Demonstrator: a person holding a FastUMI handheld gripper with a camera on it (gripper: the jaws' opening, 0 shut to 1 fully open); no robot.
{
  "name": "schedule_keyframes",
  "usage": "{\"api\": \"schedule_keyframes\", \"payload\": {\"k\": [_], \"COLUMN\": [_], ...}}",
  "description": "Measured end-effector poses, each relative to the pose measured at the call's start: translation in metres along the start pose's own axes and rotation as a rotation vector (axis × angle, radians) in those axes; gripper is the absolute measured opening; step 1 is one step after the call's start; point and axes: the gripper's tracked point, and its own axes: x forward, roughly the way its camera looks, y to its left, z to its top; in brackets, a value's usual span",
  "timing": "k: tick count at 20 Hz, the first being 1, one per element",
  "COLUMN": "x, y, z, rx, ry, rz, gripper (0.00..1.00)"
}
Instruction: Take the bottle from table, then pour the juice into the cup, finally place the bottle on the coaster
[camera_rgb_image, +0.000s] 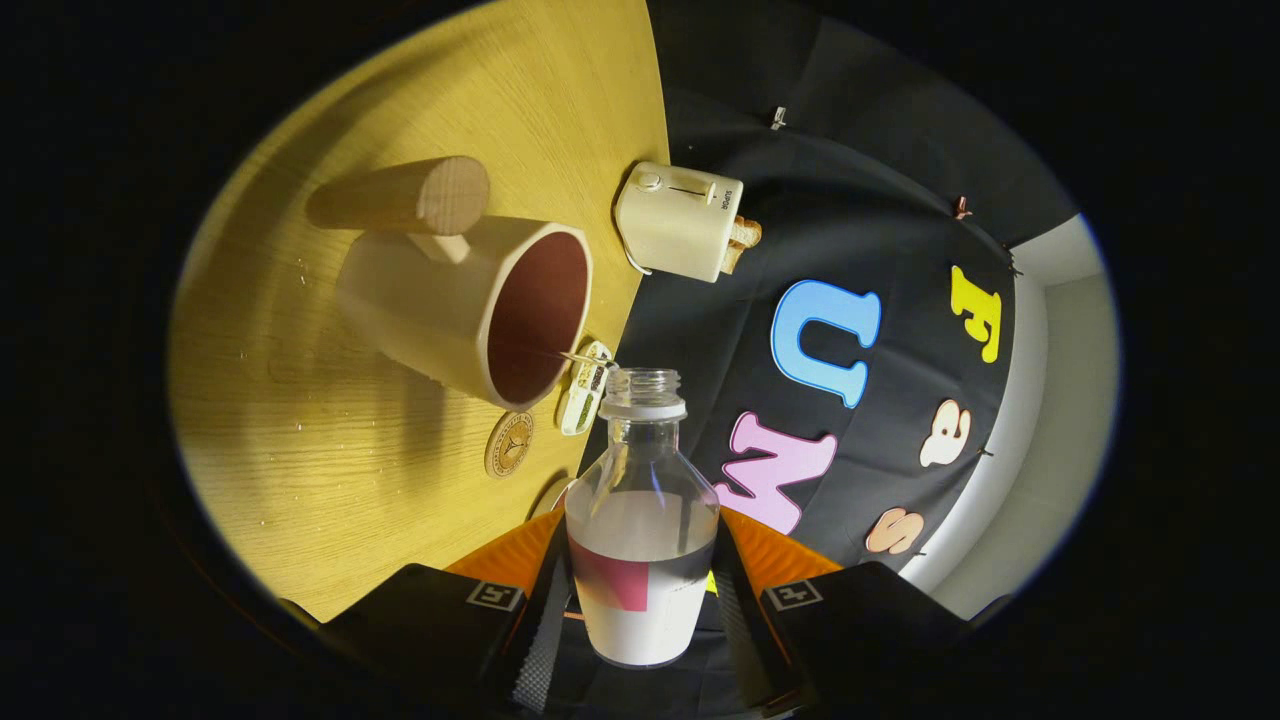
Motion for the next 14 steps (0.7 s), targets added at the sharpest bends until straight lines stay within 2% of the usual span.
{"api": "schedule_keyframes", "payload": {"k": [14], "x": [0.0025], "y": [0.0031], "z": [0.0002], "rx": [-0.057], "ry": [-0.02], "rz": [-0.006], "gripper": [0.72]}}
